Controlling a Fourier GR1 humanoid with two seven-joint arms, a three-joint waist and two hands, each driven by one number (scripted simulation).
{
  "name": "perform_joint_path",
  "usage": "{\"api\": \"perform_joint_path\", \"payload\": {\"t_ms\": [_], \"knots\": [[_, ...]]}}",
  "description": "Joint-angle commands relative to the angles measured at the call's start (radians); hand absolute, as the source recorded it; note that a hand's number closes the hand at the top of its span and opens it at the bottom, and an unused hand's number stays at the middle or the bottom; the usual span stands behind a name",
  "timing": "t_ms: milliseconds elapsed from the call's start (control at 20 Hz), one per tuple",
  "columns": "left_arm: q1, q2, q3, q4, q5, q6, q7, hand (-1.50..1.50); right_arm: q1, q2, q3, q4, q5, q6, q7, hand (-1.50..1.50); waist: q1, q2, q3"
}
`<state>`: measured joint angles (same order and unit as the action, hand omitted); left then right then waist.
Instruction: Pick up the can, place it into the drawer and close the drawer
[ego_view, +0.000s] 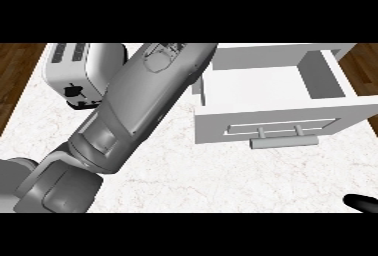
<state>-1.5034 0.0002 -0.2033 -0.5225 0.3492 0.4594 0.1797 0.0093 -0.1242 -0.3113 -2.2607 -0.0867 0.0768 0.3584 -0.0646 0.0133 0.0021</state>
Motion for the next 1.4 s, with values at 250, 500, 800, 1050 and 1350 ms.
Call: {"api": "perform_joint_path", "payload": {"t_ms": [250, 500, 800, 1050, 1350], "knots": [[-0.075, 0.0, -0.084, 0.135, 0.075, 0.067, -0.057, 1.5, -0.057, -0.012, 0.025, 0.022, 0.027, -0.016, 0.029, -1.5, -0.014, 0.005, 0.0], [-0.089, 0.0, -0.107, 0.179, 0.101, 0.144, -0.094, -1.5, -0.052, -0.026, 0.02, 0.033, 0.009, 0.009, 0.013, -1.5, -0.032, 0.011, 0.001], [-0.127, 0.0, -0.129, 0.199, 0.141, 0.197, -0.082, -1.5, -0.067, -0.054, 0.052, 0.006, 0.076, 0.019, 0.003, -1.5, -0.041, 0.01, 0.001], [-0.113, 0.0, -0.108, 0.218, 0.185, 0.194, -0.122, -1.5, -0.125, -0.116, 0.059, 0.058, 0.117, 0.062, -0.069, -1.5, -0.041, 0.018, 0.002], [-0.117, 0.0, -0.076, 0.201, 0.245, 0.177, -0.158, -1.5, -0.178, -0.173, 0.162, 0.129, 0.338, 0.069, -0.15, -1.5, -0.018, 0.021, 0.0]]}}
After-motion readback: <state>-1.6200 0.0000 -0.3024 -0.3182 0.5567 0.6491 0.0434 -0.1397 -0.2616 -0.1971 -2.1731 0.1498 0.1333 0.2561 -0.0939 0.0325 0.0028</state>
